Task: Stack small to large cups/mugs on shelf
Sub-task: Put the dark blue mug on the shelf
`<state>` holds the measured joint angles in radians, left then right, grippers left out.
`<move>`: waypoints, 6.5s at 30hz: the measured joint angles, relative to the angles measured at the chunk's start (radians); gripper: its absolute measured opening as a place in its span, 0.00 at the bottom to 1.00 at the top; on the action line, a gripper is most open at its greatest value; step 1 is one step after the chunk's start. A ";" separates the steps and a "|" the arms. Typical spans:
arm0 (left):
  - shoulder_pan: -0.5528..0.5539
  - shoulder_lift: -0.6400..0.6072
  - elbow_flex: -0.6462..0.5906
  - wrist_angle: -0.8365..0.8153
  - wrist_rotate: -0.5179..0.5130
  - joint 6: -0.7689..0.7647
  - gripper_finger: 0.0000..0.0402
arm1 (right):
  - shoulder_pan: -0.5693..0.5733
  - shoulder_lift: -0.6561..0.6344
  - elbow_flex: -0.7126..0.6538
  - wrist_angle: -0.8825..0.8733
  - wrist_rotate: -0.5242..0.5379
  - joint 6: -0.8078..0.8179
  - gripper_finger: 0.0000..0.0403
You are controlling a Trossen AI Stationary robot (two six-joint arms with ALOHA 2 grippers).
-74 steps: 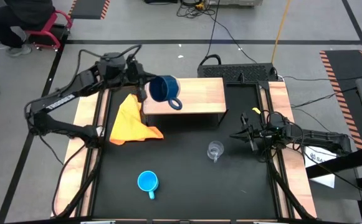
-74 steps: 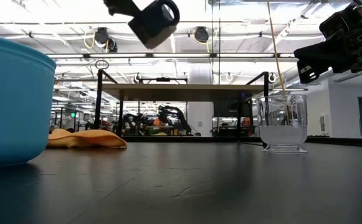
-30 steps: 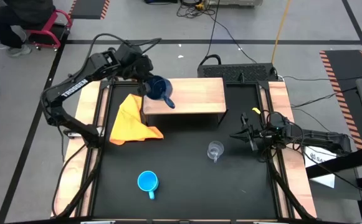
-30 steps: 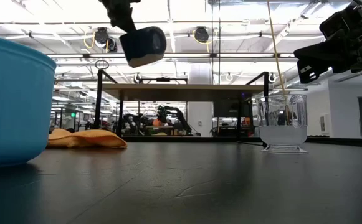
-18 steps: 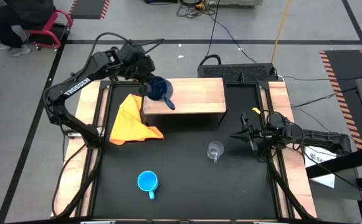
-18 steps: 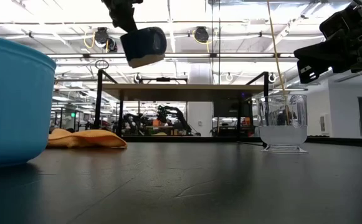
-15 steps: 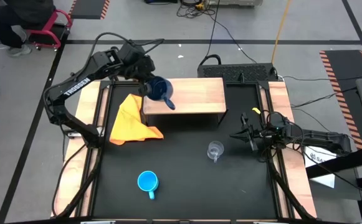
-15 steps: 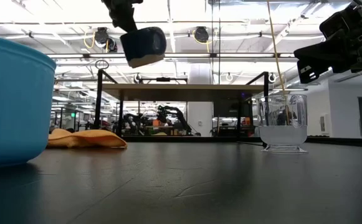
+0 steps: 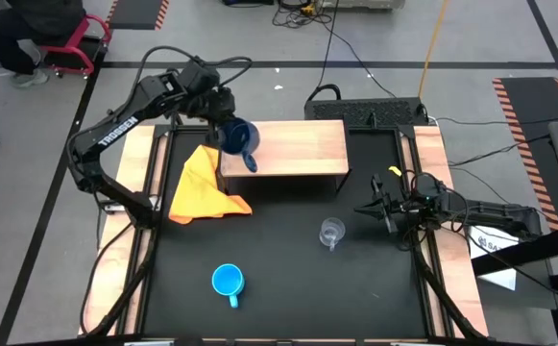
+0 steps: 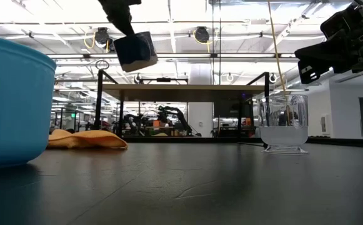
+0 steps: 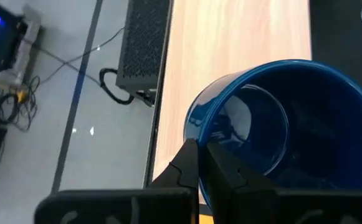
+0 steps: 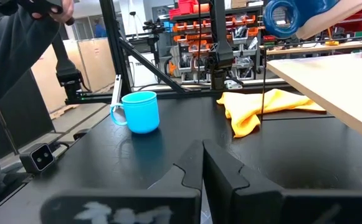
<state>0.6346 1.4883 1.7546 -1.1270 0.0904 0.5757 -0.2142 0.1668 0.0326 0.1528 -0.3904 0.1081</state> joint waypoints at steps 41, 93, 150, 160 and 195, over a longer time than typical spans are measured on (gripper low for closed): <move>0.052 0.121 0.000 -0.058 0.146 0.196 0.02 | 0.000 0.000 0.000 0.000 0.000 -0.023 0.00; 0.065 0.160 0.031 -0.080 0.170 0.183 0.02 | 0.000 0.000 0.000 0.000 0.000 -0.041 0.00; 0.011 0.274 0.035 -0.039 0.104 0.296 0.02 | 0.000 0.000 0.000 -0.003 0.000 -0.060 0.00; 0.011 0.277 0.034 -0.039 0.099 0.287 0.02 | 0.000 0.000 0.000 -0.004 0.000 -0.060 0.00; 0.012 0.283 0.050 -0.048 0.092 0.200 0.52 | 0.000 0.000 0.000 -0.004 0.000 -0.060 0.00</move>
<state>0.6464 1.7714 1.8046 -1.1746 0.1826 0.7759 -0.2142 0.1669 0.0326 0.1490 -0.3904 0.0486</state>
